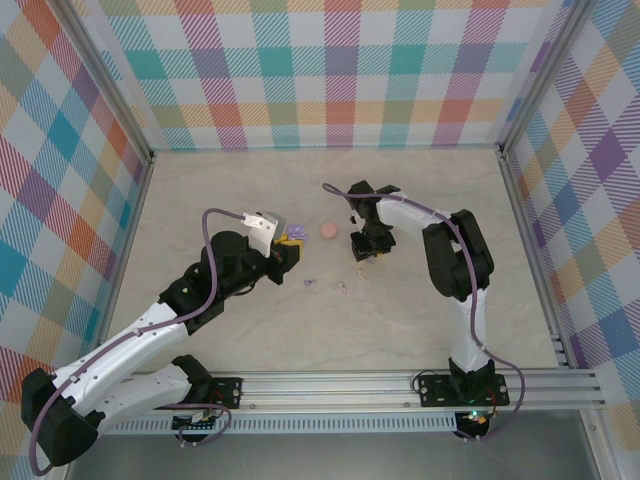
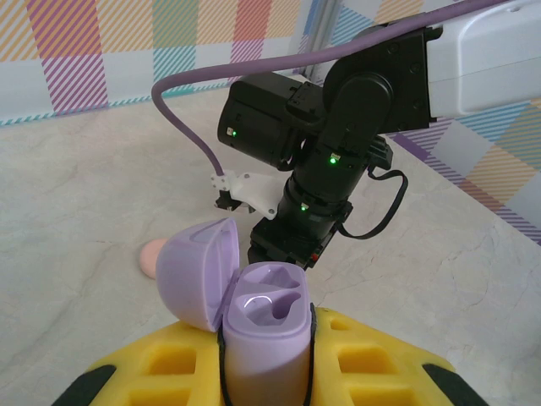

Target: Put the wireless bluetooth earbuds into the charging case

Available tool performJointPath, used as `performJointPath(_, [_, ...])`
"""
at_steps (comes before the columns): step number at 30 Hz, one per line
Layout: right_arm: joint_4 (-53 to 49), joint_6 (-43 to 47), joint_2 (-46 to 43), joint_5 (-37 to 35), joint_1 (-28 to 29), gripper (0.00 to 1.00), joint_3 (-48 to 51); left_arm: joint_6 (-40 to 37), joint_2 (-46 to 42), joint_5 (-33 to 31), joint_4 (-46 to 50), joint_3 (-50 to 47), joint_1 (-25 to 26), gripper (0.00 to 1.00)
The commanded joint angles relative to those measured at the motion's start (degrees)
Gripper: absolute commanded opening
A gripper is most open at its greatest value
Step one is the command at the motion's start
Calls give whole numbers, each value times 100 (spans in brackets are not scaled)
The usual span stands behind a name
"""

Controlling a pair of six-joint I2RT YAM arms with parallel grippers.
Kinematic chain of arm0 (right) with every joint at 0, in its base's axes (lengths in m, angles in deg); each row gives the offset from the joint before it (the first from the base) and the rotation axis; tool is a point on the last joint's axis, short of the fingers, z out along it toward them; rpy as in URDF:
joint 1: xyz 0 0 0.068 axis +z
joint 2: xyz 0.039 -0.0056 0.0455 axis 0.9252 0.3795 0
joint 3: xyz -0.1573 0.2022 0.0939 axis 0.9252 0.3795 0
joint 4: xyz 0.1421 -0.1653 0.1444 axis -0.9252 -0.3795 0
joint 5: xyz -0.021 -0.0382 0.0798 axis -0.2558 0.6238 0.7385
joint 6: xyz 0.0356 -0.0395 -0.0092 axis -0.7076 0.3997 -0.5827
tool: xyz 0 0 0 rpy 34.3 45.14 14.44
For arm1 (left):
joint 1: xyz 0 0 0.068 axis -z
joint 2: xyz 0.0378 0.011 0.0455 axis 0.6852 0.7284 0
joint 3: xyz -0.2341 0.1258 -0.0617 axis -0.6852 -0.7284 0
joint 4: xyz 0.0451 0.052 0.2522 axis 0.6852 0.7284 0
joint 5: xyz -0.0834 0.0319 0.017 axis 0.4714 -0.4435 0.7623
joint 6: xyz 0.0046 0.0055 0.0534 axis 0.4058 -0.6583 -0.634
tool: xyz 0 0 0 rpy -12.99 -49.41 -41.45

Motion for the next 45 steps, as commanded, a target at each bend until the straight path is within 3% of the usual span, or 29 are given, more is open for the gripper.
performJointPath(1, [-242,59,246,-137,59,40,-138,54,-38,-39,-221,-4,88,7])
performJointPath(19, [84,-670,138,-180,-115,21,169,57,-59,-20,-159,-25,93,6])
performJointPath(28, [1327,-1181,-1029,888,-682,19,1346,188,278,20,-326,-81,84,6])
performJointPath(35, [2591,-1650,-2147,2333,-1158,18,2447,496,753,298,-1291,-469,-85,5])
performJointPath(45, [3720,-2183,-3845,3803,-1184,20,3242,566,1543,783,-2748,-768,-199,5])
